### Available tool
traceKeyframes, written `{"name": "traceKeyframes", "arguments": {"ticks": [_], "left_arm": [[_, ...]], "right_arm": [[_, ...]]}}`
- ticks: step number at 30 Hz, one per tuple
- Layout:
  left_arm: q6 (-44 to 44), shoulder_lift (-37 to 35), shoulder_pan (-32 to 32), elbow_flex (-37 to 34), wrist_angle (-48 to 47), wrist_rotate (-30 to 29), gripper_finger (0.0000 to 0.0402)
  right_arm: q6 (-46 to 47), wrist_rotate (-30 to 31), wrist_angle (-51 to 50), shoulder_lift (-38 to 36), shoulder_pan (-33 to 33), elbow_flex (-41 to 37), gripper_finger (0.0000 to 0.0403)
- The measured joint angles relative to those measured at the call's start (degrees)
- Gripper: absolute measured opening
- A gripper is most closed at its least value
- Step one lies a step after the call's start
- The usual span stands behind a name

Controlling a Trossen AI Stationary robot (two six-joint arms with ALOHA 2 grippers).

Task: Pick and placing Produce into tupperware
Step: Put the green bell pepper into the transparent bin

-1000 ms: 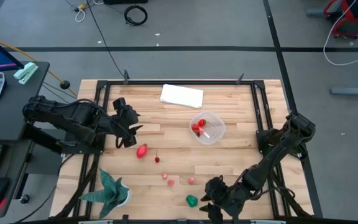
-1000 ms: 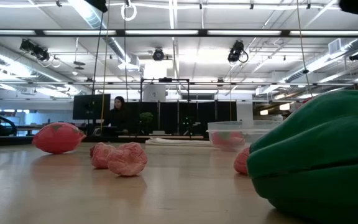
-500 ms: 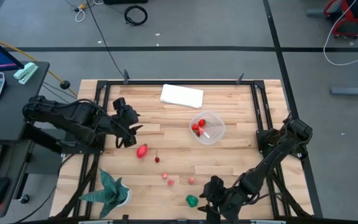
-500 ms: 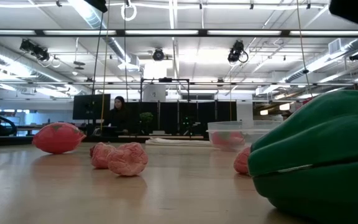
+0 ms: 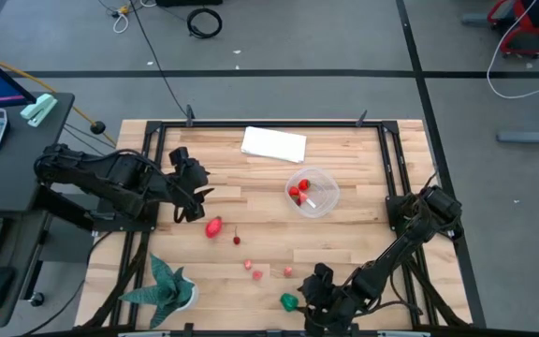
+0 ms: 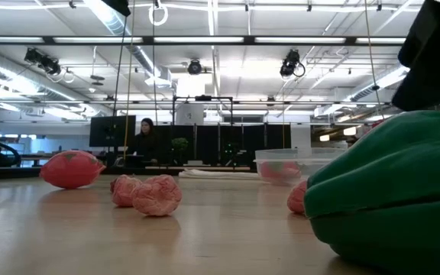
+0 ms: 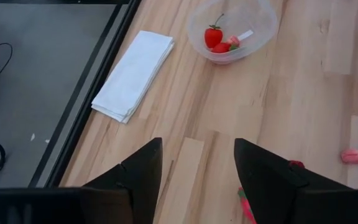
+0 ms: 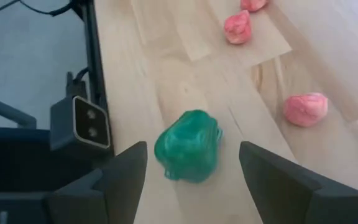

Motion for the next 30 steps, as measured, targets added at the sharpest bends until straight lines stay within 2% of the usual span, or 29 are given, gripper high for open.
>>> {"name": "traceKeyframes", "arguments": {"ticks": [11, 16, 19, 30], "left_arm": [[0.0, 0.0, 0.0, 0.0, -0.7, 0.0, 0.0199], [0.0, 0.0, 0.0, 0.0, -0.7, 0.0, 0.0203], [0.0, 0.0, 0.0, 0.0, -0.7, 0.0, 0.0205], [0.0, 0.0, 0.0, 0.0, -0.7, 0.0, 0.0195]], "right_arm": [[0.5, -1.0, 0.5, 2.9, 0.0, 0.0, 0.0266], [-1.9, -1.0, 4.8, 4.1, 0.0, 0.0, 0.0268], [-4.3, -0.9, 5.9, 4.2, 0.0, 0.0, 0.0273], [-4.0, -0.9, 6.0, 4.2, -0.8, 0.0, 0.0277]]}}
